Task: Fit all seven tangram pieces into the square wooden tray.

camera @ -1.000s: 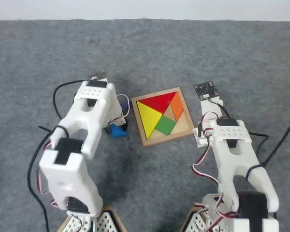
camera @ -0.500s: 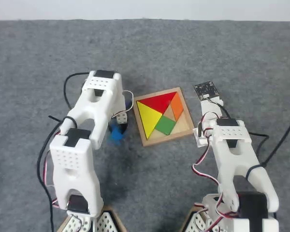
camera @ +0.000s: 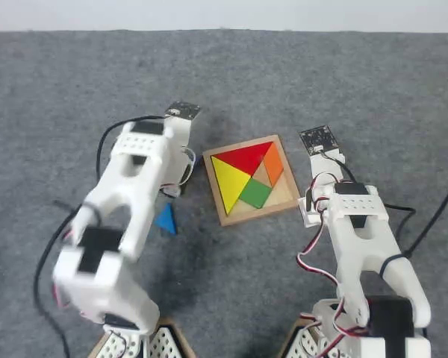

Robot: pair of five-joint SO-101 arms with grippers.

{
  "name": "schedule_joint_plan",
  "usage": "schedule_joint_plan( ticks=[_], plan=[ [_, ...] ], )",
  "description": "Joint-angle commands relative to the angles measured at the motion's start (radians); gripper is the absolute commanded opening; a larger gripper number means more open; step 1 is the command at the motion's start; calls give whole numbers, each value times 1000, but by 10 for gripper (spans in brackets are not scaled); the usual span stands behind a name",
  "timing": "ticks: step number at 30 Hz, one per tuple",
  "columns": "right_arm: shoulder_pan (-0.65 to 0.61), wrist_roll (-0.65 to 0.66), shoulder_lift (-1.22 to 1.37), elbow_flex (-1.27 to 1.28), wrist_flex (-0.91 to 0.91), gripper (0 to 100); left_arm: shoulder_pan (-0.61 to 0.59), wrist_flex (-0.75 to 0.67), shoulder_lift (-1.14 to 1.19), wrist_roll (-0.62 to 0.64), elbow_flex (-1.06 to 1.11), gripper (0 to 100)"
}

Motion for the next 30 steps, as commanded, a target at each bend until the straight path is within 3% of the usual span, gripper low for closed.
schedule_joint_plan(
  ticks=[1,8,13,30],
  plan=[
    [8,-11,-45,-11,-19,310,-15,-126,-388,-186,231,16],
    [5,-11,-45,-11,-16,310,3,-163,-692,-163,561,164],
    [5,-11,-44,-11,-13,310,11,-78,-605,-18,526,245],
    [12,-11,-45,-11,-13,310,-64,-149,-186,48,346,231]
  ],
)
